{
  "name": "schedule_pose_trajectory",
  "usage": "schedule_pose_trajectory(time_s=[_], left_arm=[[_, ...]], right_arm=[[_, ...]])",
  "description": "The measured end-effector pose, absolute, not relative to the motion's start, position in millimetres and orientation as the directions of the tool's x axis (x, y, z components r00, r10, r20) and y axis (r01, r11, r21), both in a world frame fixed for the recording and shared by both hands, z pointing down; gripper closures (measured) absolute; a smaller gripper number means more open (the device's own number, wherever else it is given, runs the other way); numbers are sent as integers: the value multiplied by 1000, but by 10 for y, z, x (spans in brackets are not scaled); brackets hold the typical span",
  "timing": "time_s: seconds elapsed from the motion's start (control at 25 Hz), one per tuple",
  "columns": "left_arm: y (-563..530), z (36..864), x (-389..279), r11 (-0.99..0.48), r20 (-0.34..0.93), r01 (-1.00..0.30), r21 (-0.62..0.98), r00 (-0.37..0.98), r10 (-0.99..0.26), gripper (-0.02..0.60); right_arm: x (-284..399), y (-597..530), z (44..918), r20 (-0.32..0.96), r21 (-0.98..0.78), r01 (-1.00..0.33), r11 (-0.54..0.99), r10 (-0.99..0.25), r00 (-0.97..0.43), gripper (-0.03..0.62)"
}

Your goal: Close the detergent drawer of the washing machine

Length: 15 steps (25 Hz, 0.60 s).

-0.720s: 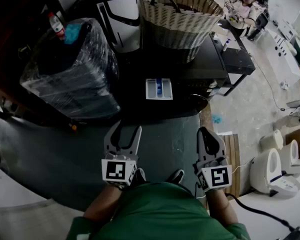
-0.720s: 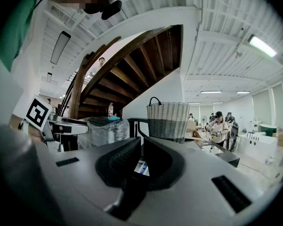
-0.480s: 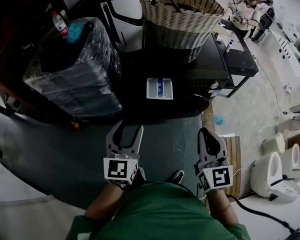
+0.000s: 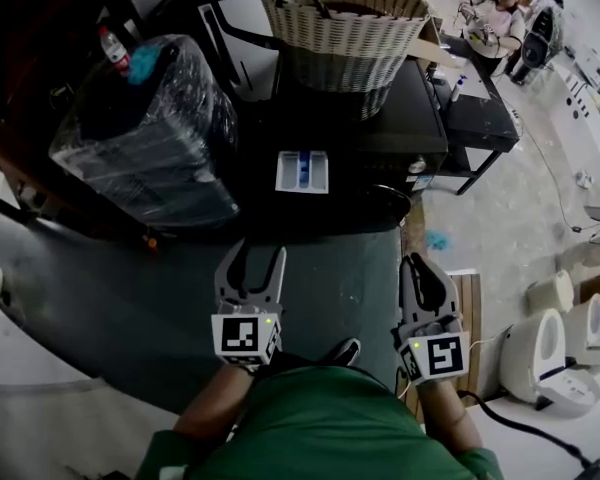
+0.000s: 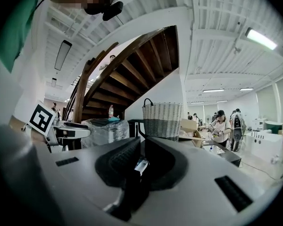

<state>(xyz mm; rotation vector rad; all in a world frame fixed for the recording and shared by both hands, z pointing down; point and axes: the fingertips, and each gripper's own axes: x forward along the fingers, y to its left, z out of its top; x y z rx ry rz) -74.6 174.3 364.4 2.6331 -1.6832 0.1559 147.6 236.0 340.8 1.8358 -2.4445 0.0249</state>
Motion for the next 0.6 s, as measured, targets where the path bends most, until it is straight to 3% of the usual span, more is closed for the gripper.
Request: schedule_pose_trajectory(time_s=[0.32,0.6], left_arm=[[1945,3756,-558,-401,144,-914,-64,389,-910,345],[1636,3967,-560,-421,171,-906,-41,409,-897,345]], right_arm=[[1677,2332,3596,111,-6,-951,310,-945,-309,448],[1612,2043,3651,128,-14,-954,300,-946,-299,445]])
